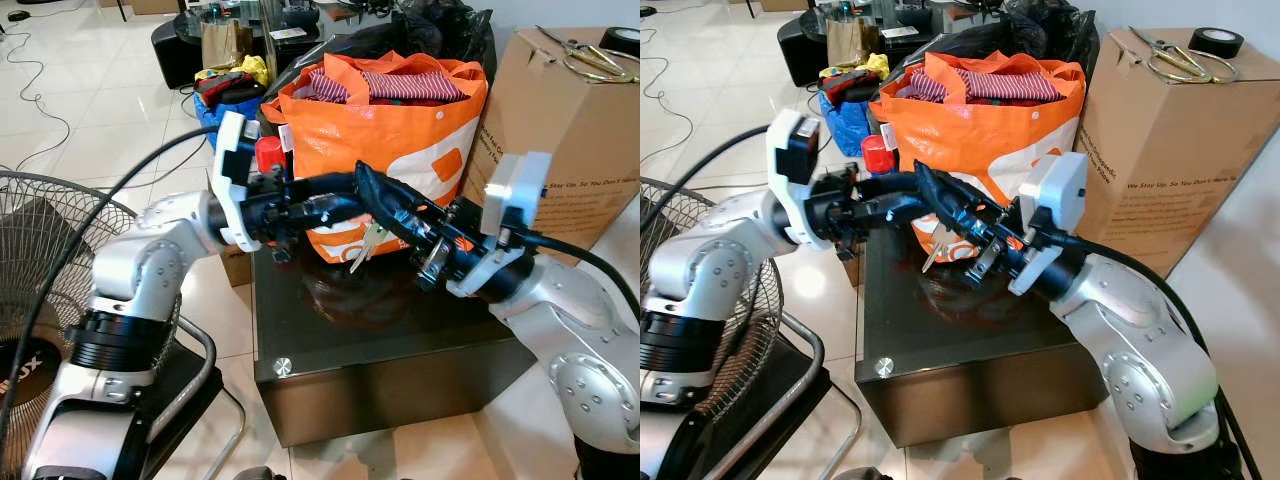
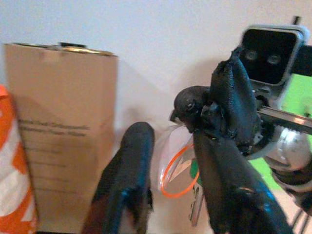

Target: Hang keys on a hook

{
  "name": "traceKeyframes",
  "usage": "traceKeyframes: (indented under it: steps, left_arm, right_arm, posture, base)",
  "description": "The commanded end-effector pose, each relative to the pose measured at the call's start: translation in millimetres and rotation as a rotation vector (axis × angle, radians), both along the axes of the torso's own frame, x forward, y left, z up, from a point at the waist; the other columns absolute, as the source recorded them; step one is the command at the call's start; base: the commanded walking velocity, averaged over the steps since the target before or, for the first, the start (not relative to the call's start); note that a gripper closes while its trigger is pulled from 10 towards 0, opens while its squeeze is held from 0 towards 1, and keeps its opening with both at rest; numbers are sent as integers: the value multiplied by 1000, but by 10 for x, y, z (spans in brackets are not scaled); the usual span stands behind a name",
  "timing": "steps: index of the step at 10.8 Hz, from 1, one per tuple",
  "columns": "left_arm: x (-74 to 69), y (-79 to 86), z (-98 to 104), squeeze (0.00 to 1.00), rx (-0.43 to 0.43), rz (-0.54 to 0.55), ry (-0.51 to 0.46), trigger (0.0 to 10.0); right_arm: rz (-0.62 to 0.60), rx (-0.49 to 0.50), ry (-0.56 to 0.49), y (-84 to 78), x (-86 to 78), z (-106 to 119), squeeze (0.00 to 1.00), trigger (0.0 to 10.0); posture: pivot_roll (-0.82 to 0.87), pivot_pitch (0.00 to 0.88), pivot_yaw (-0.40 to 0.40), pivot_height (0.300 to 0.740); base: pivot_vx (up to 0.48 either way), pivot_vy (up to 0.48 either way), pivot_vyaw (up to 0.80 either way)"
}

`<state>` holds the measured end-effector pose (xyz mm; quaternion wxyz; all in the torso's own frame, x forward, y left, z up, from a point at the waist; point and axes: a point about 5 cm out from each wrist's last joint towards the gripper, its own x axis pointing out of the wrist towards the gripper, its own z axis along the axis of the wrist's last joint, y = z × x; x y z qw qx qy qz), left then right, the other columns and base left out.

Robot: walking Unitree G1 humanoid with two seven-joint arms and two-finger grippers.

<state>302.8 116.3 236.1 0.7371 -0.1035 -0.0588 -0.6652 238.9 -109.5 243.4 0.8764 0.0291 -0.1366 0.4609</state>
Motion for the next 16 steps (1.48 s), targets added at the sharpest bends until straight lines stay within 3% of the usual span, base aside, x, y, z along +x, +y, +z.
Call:
traceKeyframes:
  steps: [1, 2, 5, 6, 7, 8, 9, 10, 11, 12, 14, 15, 16]
  left_arm:
    - [-58, 35, 165, 1000, -40, -22, -70, 10000]
    - [-69, 121, 135, 1000, -35, 27, -61, 10000]
    - [-77, 201, 74, 1000, -18, 101, -60, 10000]
    - [-64, 192, -19, 1000, 68, 139, -86, 10000]
    - [-31, 160, -187, 1000, 173, 239, -134, 10000]
    - [15, 147, -258, 1000, 195, 353, -176, 10000]
    - [78, 88, -430, 1000, 278, 511, -217, 10000]
    - [62, -54, -591, 706, 326, 538, -257, 10000]
    - [77, -166, -675, 0, 310, 590, -254, 10000]
    - [92, -237, -695, 0, 282, 627, -269, 10000]
    - [132, -345, -636, 0, 253, 693, -405, 10000]
    - [153, -329, -538, 0, 215, 691, -482, 10000]
    - [130, -355, -504, 0, 184, 641, -500, 10000]
  right_arm:
    - [-143, -42, 65, -99, 145, -124, 0, 0]
    - [-255, 1, 81, -169, 247, -125, 0, 0]
    - [-301, 21, 106, -150, 286, -157, 0, 0]
    - [-323, 32, 113, -131, 306, -167, 0, 0]
    - [-395, 74, 132, -157, 353, -173, 0, 0]
    - [-433, 109, 145, -195, 374, -168, 0, 0]
    - [-485, 190, 178, -269, 400, -162, 0, 0]
    - [-484, 228, 195, -276, 404, -162, 0, 0]
    - [-488, 255, 204, -264, 412, -158, 0, 0]
    - [-494, 288, 210, -267, 423, -140, 0, 0]
    - [-461, 366, 245, -259, 437, -109, 0, 0]
    - [-422, 352, 249, -243, 422, -114, 0, 0]
    - [-408, 357, 251, -243, 416, -110, 0, 0]
  posture:
    - [-63, 0, 75, 740]
    - [-61, 0, 77, 740]
    - [-52, 0, 73, 740]
    - [-53, 0, 80, 740]
    - [-55, 0, 85, 740]
    - [-56, 0, 87, 740]
    - [-54, 0, 83, 740]
    - [-53, 0, 79, 740]
    - [-61, 0, 75, 740]
    - [-64, 0, 72, 740]
    - [-69, 0, 55, 740]
    - [-70, 0, 51, 740]
    - [-67, 0, 48, 740]
  base:
    - [0, 0, 0]
    - [0, 0, 0]
    - [0, 0, 0]
    - [0, 0, 0]
    - [0, 0, 0]
    - [0, 0, 0]
    - [0, 0, 0]
    - [0, 0, 0]
    - [0, 0, 0]
    - [0, 0, 0]
    - [0, 0, 0]
    - [0, 0, 0]
    - [0, 0, 0]
